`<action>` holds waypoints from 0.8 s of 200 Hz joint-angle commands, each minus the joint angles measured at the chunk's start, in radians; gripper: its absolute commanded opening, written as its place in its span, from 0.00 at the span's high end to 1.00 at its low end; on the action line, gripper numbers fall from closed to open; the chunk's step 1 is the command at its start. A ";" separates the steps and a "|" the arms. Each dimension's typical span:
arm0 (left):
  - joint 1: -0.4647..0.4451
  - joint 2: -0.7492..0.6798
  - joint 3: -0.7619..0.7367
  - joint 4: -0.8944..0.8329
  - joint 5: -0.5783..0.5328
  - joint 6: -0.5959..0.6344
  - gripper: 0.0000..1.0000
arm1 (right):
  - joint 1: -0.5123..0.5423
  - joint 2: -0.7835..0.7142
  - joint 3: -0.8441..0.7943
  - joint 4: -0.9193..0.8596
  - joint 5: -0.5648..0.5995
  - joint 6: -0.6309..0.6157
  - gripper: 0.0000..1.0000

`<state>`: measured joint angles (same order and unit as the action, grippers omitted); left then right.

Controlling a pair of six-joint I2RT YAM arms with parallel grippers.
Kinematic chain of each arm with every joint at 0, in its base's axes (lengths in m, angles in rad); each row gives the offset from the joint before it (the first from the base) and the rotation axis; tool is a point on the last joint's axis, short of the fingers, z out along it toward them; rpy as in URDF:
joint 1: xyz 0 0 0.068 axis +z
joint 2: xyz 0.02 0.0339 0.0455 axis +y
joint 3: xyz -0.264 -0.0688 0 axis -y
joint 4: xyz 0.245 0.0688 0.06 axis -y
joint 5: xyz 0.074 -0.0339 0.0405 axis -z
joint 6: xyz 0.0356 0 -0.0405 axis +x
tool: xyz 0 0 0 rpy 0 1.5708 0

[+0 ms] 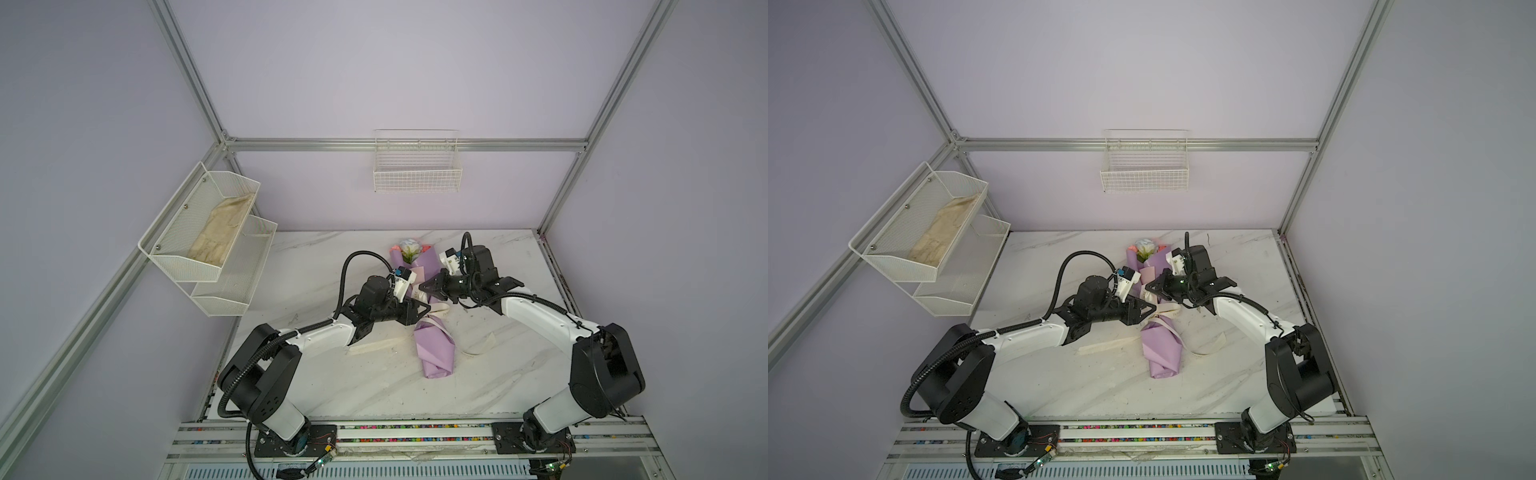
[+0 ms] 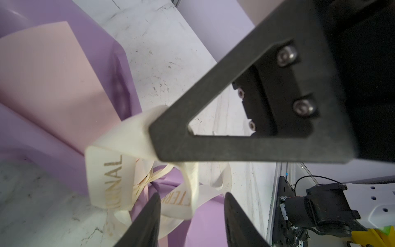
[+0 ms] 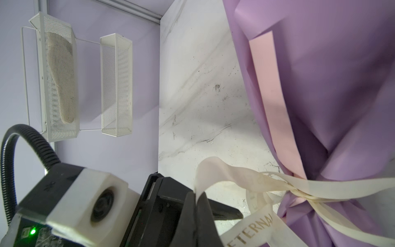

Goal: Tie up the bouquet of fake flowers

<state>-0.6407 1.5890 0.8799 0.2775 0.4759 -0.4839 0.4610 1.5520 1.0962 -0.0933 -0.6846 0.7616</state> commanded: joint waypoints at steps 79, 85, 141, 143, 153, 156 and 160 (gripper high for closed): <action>0.024 0.001 0.082 0.095 0.036 -0.002 1.00 | 0.002 -0.114 -0.049 -0.092 0.091 -0.012 0.75; 0.024 -0.004 0.078 0.093 0.038 -0.001 1.00 | 0.002 -0.145 -0.069 -0.109 0.141 0.010 0.70; 0.027 -0.020 0.056 0.066 0.066 0.011 1.00 | -0.007 -0.545 -0.429 -0.217 0.424 0.309 0.52; 0.027 -0.022 0.056 0.064 0.066 0.011 1.00 | -0.005 -0.563 -0.444 -0.218 0.428 0.325 0.52; 0.027 -0.024 0.054 0.060 0.067 0.015 1.00 | -0.006 -0.642 -0.520 -0.231 0.449 0.424 0.51; 0.027 -0.024 0.053 0.060 0.068 0.016 1.00 | -0.006 -0.665 -0.540 -0.236 0.454 0.456 0.51; 0.027 -0.024 0.053 0.060 0.069 0.017 1.00 | -0.006 -0.694 -0.565 -0.236 0.455 0.489 0.50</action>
<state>-0.6216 1.5986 0.8852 0.3210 0.5175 -0.4870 0.4587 0.9813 0.6773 -0.2417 -0.3428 0.9951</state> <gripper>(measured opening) 0.047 0.488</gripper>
